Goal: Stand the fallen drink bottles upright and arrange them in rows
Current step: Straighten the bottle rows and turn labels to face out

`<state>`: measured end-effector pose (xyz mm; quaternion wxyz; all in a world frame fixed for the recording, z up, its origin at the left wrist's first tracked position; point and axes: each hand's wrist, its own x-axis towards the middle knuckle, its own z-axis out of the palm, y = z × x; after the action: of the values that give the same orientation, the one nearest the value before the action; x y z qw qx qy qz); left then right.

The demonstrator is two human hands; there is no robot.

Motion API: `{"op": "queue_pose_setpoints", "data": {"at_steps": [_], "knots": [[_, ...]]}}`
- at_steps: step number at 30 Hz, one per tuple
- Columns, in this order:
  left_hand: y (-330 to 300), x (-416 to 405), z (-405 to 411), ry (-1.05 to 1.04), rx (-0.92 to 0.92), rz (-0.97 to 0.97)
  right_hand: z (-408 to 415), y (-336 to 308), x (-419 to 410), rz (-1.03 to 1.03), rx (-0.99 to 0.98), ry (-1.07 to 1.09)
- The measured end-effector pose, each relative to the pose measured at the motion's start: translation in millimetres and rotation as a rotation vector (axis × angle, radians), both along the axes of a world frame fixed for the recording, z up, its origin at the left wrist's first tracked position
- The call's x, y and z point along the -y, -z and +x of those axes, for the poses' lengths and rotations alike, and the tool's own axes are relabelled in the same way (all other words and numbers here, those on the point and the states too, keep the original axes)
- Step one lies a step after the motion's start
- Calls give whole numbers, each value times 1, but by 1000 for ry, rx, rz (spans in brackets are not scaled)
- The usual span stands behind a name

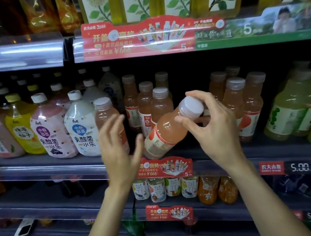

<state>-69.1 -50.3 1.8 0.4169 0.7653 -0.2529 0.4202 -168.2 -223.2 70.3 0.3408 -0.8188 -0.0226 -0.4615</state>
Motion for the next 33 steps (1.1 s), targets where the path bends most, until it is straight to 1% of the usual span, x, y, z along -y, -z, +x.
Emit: {"op": "queue_pose_setpoints", "data": {"at_steps": [2,4,6,9,11,13,15,18,20,22,23,24,26,28,30,33], "knots": [[-2,22,-19,267,-63,131,-7,-3,11,14,5,3],[-3,48,-32,416,-152,209,-16,-5,26,61,18,9],[-1,76,-40,458,-173,226,-26,-7,43,119,32,26],[-3,120,-51,520,-201,189,-40,-11,74,184,22,88],[-7,157,-61,538,-231,133,-51,-9,99,245,-26,97],[-8,189,-70,543,-228,90,-61,2,117,310,-130,90],[-10,214,-83,568,-212,62,-70,15,133,326,-205,105],[-14,235,-91,649,-225,68,-78,24,149,344,-179,137],[-18,236,-87,645,-154,106,-78,24,157,352,-150,167],[-19,229,-78,577,-60,109,-73,25,163,364,-138,187],[-16,223,-73,524,-53,94,-68,25,166,368,-148,191],[-11,218,-67,472,-80,69,-64,27,167,365,-167,195],[2,211,-52,397,-198,17,-54,31,167,341,-211,203],[12,207,-37,408,-368,-4,-45,38,164,309,-248,188],[18,206,-26,445,-517,14,-38,45,161,264,-289,197],[24,205,-21,464,-557,52,-32,52,161,192,-311,253]]}}
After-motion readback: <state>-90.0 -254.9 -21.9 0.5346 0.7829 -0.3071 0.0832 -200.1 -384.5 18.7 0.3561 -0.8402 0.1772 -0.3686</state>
